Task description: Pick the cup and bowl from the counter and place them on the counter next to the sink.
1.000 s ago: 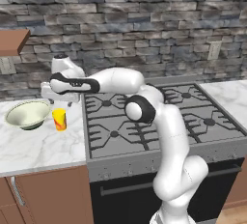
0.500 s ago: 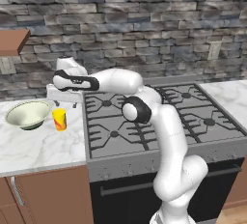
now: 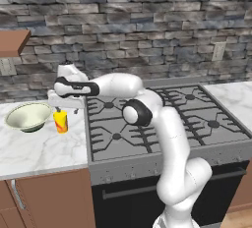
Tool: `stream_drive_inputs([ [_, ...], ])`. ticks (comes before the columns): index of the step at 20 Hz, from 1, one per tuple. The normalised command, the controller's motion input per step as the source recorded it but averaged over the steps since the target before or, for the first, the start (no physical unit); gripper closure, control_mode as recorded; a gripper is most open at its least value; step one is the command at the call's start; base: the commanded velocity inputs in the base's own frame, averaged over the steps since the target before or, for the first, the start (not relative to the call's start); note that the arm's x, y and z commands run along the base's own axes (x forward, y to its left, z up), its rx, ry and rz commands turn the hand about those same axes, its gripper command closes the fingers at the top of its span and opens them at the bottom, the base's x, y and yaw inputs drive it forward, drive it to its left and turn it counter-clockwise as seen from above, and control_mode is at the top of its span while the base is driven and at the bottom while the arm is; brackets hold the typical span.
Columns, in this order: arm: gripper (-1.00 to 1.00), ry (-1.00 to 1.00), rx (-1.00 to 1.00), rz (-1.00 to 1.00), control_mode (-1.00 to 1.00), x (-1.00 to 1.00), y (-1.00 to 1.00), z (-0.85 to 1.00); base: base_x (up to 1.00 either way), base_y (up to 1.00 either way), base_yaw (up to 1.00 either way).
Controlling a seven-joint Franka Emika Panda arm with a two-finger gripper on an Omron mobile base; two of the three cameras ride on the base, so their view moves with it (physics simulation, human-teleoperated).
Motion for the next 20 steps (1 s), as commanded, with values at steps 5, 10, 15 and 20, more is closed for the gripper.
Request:
stream_drive_inputs([
  [5, -1.00, 0.00, 0.00, 0.00, -1.00, 0.45, 0.01, -0.07, 0.00, 0.00, 0.00],
  [10, -1.00, 0.00, 0.00, 0.00, -1.00, 0.14, 0.22, -0.07, 0.00, 0.00, 0.00],
  [15, -1.00, 0.00, 0.00, 0.01, -1.00, -0.19, 0.27, 0.00, 0.00, 0.00, 0.00],
  [20, -1.00, 0.00, 0.00, 0.00, -1.00, -0.30, 0.06, 0.00, 0.00, 0.00, 0.00],
])
